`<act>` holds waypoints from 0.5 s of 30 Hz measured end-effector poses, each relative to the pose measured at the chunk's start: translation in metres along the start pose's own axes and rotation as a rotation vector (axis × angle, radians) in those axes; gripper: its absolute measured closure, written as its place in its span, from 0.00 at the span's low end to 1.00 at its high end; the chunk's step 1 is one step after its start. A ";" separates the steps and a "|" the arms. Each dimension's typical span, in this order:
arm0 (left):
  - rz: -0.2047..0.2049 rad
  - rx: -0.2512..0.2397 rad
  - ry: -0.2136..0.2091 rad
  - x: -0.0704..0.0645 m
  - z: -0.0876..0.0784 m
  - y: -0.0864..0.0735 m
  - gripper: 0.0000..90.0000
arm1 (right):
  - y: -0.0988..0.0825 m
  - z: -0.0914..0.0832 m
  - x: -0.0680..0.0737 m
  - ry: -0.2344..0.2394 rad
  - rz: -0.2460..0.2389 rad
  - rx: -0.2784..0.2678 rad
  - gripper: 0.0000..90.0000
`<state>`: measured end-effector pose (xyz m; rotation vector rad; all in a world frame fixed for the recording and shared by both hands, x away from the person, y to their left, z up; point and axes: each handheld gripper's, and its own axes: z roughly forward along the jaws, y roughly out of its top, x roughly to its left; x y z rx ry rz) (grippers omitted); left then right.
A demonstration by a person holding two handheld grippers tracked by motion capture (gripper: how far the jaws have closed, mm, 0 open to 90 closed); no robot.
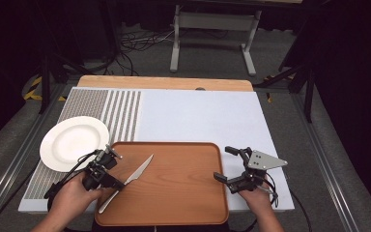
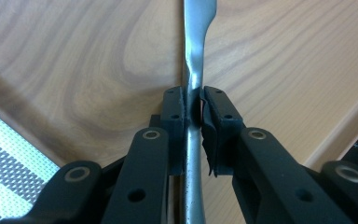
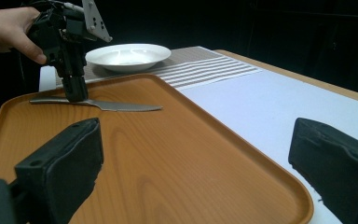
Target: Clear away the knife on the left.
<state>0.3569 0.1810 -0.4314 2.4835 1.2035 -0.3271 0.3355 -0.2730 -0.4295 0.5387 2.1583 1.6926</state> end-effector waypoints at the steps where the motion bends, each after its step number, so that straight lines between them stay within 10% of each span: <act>1: -0.004 -0.009 -0.021 0.000 -0.002 0.000 0.88 | 0.000 0.000 0.000 -0.001 0.000 -0.001 0.04; 5: 0.007 -0.048 -0.010 -0.003 -0.005 -0.002 0.69 | 0.000 0.000 0.000 0.001 -0.001 -0.003 0.04; 15: 0.213 -0.252 0.032 -0.012 -0.015 -0.007 0.32 | 0.000 0.000 0.000 0.002 0.000 -0.004 0.04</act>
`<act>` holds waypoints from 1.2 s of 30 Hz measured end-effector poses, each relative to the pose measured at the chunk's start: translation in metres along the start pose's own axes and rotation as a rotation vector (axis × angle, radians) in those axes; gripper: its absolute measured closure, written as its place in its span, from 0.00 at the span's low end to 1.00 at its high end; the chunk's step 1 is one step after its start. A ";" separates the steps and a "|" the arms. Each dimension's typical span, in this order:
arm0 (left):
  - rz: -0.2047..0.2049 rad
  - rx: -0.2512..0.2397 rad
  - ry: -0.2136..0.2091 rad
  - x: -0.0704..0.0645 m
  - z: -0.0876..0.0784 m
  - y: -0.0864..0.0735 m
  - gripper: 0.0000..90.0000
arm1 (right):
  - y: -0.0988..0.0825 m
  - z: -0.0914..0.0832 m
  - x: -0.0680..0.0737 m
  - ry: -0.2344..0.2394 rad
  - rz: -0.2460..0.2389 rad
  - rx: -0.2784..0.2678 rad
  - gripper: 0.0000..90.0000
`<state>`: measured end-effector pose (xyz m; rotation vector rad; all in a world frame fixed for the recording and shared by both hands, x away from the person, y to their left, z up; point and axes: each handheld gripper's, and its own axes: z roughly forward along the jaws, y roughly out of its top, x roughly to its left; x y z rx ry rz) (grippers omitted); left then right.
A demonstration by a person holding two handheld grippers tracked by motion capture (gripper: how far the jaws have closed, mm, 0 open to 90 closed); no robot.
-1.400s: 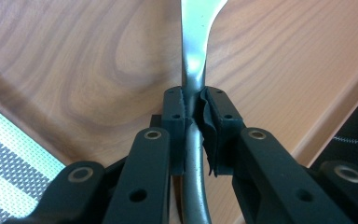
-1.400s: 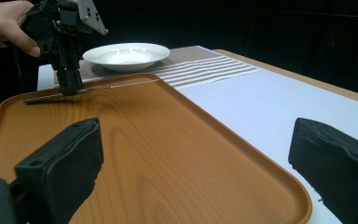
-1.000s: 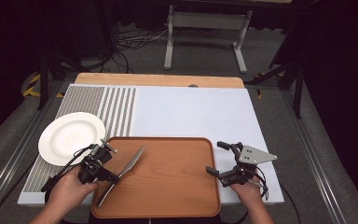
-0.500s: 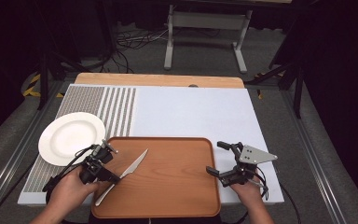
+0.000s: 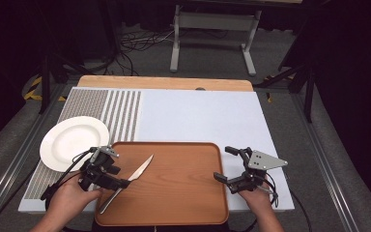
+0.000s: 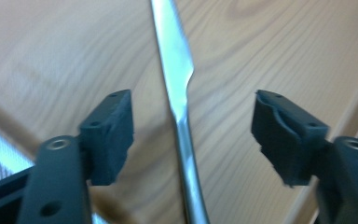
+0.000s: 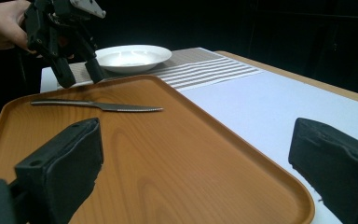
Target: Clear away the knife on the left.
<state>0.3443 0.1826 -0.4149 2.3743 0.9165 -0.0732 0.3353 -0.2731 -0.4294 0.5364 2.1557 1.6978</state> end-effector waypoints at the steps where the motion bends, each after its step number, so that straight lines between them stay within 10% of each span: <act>1: 0.006 -0.018 0.003 -0.002 0.000 0.000 0.30 | 0.000 0.000 0.000 0.001 0.000 0.000 0.04; 6: 0.107 -0.051 0.008 -0.008 0.001 0.004 0.30 | 0.000 0.000 0.000 0.002 0.000 0.000 0.04; 11: 0.204 -0.052 -0.002 -0.016 0.005 0.007 0.53 | 0.000 0.000 0.000 0.004 0.000 0.000 0.04; 20: 0.246 -0.018 -0.038 -0.018 0.021 0.009 0.99 | 0.000 0.000 0.000 0.006 0.000 0.001 0.04; 36: 0.280 0.103 0.009 -0.014 0.037 0.011 1.00 | 0.000 0.000 0.000 0.007 -0.001 0.002 0.04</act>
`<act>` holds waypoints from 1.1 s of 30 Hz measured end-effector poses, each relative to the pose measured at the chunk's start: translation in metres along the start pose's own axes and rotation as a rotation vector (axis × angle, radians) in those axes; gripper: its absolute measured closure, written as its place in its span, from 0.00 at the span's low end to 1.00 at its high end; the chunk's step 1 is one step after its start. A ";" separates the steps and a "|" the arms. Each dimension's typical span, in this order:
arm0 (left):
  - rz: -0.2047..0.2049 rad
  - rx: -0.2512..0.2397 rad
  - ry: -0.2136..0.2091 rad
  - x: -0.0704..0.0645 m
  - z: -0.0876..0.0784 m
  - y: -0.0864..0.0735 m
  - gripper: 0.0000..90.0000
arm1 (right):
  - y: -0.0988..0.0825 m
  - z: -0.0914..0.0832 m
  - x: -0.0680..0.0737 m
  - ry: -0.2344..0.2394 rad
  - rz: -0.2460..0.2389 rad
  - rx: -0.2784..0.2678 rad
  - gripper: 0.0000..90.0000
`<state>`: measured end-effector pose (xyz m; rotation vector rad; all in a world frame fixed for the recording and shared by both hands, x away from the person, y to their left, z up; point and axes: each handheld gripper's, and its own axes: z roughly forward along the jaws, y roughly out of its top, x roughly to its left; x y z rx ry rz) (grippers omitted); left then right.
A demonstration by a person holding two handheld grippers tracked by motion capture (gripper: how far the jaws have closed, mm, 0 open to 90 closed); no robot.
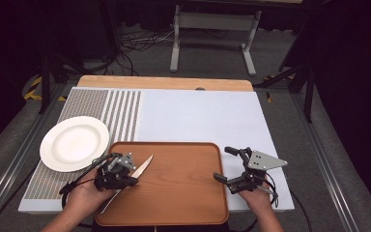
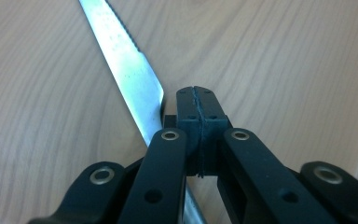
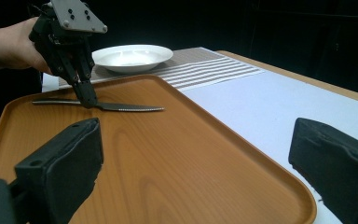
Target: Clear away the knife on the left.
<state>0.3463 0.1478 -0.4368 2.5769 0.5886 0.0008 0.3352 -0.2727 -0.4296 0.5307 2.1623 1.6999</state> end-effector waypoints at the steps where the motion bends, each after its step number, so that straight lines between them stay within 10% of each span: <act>1: 0.001 0.007 -0.003 0.000 0.001 0.000 1.00 | 0.000 0.000 0.000 0.000 0.000 0.000 0.04; 33: -0.057 0.049 0.017 0.010 -0.004 -0.009 1.00 | 0.000 0.000 0.000 0.002 0.001 0.001 0.04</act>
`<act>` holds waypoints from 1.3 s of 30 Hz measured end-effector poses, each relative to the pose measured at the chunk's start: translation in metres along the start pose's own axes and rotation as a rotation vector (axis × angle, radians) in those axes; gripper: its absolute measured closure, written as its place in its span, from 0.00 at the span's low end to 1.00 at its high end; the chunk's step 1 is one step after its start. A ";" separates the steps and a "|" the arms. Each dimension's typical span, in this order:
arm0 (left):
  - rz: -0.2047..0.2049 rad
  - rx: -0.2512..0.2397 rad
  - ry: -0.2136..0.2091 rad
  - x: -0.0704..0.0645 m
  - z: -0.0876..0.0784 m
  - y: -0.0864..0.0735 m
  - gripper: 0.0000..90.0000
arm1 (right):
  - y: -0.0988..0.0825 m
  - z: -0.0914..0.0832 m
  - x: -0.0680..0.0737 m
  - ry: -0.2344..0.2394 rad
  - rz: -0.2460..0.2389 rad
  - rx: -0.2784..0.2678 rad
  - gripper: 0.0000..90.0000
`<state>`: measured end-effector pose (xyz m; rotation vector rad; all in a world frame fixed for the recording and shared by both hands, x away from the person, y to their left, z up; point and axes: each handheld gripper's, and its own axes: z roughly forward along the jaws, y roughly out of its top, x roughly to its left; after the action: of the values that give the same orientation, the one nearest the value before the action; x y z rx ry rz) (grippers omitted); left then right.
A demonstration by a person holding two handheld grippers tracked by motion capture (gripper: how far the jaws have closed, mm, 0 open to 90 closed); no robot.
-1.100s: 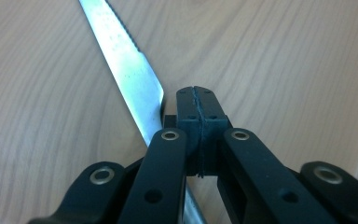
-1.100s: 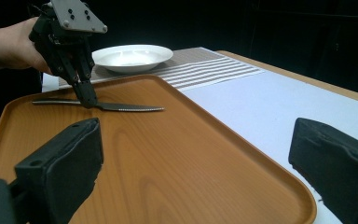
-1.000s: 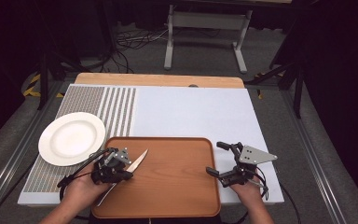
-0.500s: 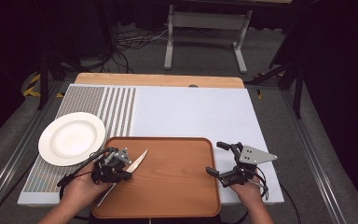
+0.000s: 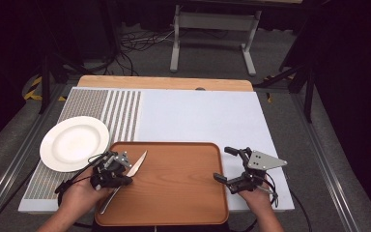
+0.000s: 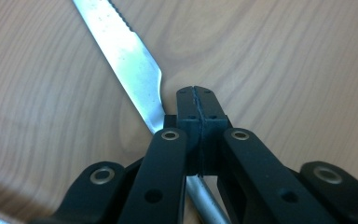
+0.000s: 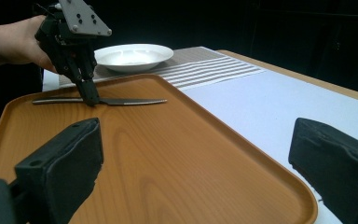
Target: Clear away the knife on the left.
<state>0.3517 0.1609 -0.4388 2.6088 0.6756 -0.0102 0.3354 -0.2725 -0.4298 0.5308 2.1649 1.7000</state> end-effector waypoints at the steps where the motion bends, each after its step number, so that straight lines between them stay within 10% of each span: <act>1: 0.001 0.001 0.005 0.001 -0.001 -0.001 1.00 | 0.000 0.000 0.000 0.000 0.000 0.000 0.04; 39: -0.133 -0.029 -0.011 0.015 -0.015 -0.038 1.00 | 0.000 0.002 0.001 0.004 -0.002 0.008 0.04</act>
<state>0.3461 0.2041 -0.4424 2.5305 0.8373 -0.0553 0.3355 -0.2708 -0.4303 0.5273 2.1744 1.6934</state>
